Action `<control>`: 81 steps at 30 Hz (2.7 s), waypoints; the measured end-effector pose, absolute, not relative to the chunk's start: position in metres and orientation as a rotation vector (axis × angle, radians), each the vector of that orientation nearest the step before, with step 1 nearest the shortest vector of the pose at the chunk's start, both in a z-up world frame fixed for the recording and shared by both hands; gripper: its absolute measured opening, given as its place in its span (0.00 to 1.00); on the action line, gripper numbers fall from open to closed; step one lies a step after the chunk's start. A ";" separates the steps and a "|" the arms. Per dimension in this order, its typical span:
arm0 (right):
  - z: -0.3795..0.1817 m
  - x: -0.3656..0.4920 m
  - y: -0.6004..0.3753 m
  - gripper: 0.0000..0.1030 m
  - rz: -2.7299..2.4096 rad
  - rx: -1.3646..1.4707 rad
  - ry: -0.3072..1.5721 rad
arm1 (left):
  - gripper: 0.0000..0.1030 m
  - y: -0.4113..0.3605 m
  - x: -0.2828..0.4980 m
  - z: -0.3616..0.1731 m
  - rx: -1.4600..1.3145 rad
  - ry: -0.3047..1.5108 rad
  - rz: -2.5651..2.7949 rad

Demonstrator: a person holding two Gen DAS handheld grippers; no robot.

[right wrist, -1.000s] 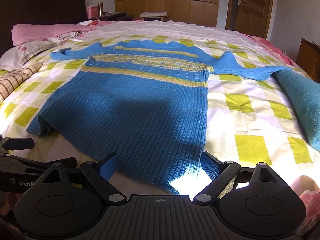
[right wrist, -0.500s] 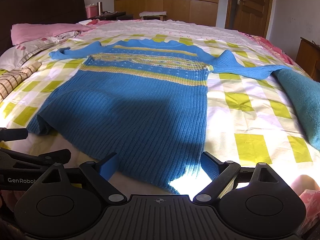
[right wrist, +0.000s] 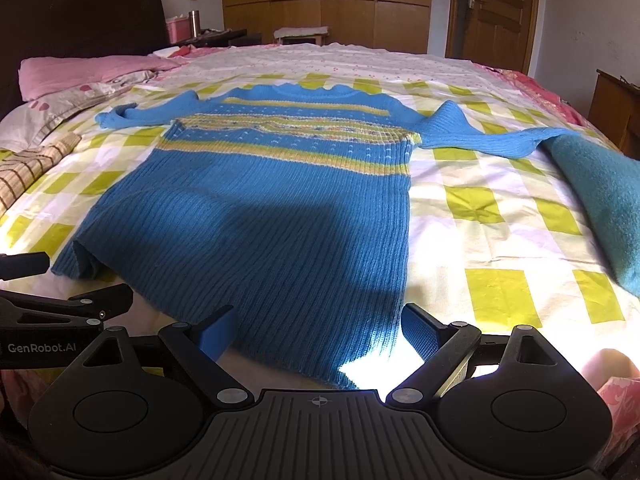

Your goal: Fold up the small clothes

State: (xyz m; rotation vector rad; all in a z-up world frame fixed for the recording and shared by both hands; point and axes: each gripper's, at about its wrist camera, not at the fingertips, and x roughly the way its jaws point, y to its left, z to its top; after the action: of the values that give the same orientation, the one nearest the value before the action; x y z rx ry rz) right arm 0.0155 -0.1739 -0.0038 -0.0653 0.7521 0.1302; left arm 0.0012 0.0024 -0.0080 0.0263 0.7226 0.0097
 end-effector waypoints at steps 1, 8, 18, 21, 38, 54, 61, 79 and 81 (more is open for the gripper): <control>-0.003 0.015 -0.174 0.88 0.130 -0.063 0.750 | 1.00 0.002 0.001 -0.007 0.028 0.719 0.010; -0.001 0.013 -0.174 0.88 0.133 -0.066 0.736 | 1.00 0.002 0.002 -0.005 0.031 0.702 0.015; 0.010 0.011 -0.177 0.87 0.149 -0.053 0.714 | 1.00 0.000 0.008 0.001 0.044 0.718 0.015; 0.018 0.013 -0.179 0.87 0.153 -0.053 0.694 | 1.00 -0.001 0.013 0.006 0.044 0.727 0.009; 0.050 0.073 -0.234 0.81 0.045 0.013 0.610 | 1.00 -0.035 0.063 0.046 0.064 0.675 -0.095; 0.049 0.183 -0.386 0.67 -0.221 0.350 0.616 | 1.00 -0.083 0.138 0.061 0.012 0.658 -0.188; 0.032 0.233 -0.428 0.57 -0.272 0.458 0.618 | 1.00 -0.118 0.171 0.055 0.055 0.648 -0.202; 0.015 0.282 -0.421 0.39 -0.284 0.292 0.645 | 1.00 -0.163 0.198 0.035 0.123 0.683 -0.235; 0.014 0.283 -0.421 0.34 -0.283 0.297 0.651 | 1.00 -0.163 0.197 0.035 0.127 0.687 -0.236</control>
State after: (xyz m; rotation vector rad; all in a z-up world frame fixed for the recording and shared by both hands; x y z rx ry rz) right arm 0.2828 -0.4208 0.0138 0.2968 0.6510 -0.2832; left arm 0.1970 -0.1627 0.0348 0.1271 0.6869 -0.2360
